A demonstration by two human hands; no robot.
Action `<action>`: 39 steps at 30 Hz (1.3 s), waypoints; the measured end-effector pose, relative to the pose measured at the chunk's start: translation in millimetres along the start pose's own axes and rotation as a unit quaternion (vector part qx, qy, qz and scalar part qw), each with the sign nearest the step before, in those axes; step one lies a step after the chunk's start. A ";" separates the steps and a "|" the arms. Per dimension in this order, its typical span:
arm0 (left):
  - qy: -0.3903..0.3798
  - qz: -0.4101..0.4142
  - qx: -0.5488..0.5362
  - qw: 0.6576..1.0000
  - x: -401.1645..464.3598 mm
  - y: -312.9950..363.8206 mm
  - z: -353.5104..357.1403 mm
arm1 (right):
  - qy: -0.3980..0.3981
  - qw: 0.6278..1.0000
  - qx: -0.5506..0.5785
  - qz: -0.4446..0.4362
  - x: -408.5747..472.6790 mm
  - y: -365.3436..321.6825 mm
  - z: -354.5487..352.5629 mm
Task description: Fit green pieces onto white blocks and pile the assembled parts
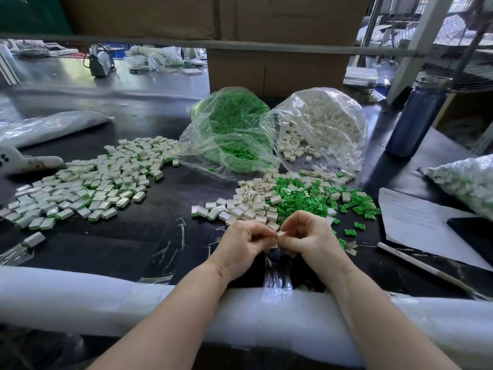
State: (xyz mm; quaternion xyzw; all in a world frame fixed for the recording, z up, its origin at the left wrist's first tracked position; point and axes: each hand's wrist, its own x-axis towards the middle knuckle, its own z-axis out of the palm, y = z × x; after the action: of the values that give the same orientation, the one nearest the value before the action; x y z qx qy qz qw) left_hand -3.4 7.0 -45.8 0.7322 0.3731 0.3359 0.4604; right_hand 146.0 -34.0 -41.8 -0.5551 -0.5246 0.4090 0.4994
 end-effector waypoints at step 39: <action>0.048 -0.003 0.017 0.999 3.2 -6.1 5.6 | 0.062 0.998 0.026 -0.010 4.4 5.5 3.0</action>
State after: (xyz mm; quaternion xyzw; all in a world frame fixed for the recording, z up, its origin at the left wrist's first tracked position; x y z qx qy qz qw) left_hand 1.4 9.2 -52.9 0.7213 0.4029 0.3632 0.4307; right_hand 144.6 -29.0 -47.4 -0.5610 -0.4873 0.3823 0.5492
